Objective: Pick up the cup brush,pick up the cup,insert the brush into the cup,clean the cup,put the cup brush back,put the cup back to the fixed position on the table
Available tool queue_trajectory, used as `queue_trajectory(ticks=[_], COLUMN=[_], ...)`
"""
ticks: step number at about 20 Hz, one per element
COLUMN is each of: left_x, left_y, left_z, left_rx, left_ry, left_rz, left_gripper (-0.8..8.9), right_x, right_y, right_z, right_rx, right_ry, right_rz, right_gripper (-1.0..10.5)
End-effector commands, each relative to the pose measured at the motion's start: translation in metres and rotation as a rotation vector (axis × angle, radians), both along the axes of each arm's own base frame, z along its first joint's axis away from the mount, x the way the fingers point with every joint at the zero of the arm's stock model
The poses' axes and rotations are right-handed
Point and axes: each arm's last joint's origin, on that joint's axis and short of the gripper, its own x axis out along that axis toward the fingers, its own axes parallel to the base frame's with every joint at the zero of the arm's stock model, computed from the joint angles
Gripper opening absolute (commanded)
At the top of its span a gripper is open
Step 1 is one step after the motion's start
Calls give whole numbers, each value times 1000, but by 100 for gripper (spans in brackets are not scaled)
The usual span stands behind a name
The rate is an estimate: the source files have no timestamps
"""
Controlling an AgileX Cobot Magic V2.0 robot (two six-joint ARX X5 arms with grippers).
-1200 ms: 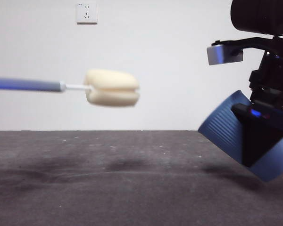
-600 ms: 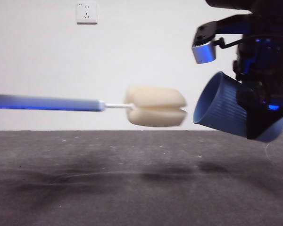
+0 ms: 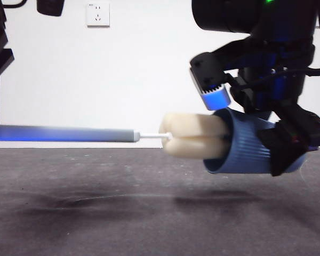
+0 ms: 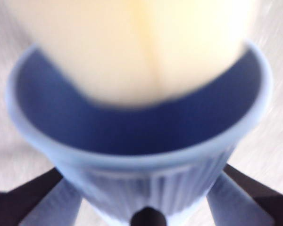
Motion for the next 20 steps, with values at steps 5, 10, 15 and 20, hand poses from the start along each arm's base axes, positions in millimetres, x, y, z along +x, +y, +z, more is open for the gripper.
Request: queue_trajectory(ticks=[5,10,15,20], left_x=[12,15,15,5], left_y=[-32,-51,-51,-33], left_z=[-20,-36,-37,-35], left_rx=[-99,-111,-100,89], left_ry=[42,80,88,102], left_rz=[-36,-40,2,34], left_gripper=[-9,-9,-9,-9], right_x=[-11,-23,-31,-32], right_y=[16,29,36,34], right_z=[-5,-5,-5,-6], right_rx=[-11,-7,-7,-4], right_ry=[2,-2,-4,-1], right_rz=[95,170,207,179], right_gripper=[-12,-12,-12,-12])
